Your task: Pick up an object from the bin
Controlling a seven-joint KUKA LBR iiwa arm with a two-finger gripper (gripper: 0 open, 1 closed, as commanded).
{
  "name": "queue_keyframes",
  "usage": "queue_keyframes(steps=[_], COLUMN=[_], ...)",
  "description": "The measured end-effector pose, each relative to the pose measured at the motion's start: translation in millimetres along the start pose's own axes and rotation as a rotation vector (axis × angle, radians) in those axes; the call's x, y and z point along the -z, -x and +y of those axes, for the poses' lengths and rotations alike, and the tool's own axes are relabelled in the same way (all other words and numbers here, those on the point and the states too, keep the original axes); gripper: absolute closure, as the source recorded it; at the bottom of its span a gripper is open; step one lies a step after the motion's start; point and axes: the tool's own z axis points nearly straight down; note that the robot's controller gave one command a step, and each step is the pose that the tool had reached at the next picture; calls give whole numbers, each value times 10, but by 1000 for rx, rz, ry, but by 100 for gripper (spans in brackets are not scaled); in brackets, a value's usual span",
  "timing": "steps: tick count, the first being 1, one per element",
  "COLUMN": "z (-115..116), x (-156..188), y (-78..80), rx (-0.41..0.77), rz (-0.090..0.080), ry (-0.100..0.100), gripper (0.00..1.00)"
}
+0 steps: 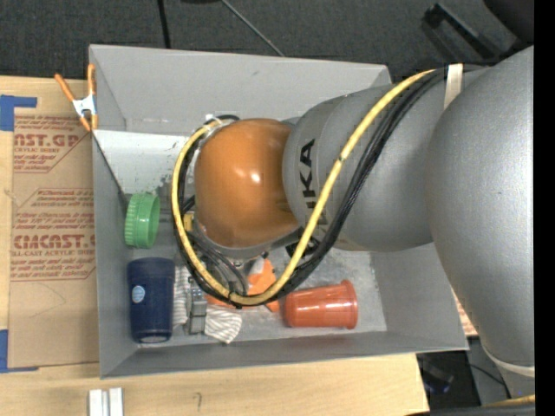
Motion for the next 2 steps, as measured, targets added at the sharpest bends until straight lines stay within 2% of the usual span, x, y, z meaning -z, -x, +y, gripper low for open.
queue_keyframes(steps=[1, 2], z=[-12, -408], x=[44, -495], y=[20, 80], rx=[-3, -13], rz=[-7, -13], ry=[2, 5], gripper=[0, 0])
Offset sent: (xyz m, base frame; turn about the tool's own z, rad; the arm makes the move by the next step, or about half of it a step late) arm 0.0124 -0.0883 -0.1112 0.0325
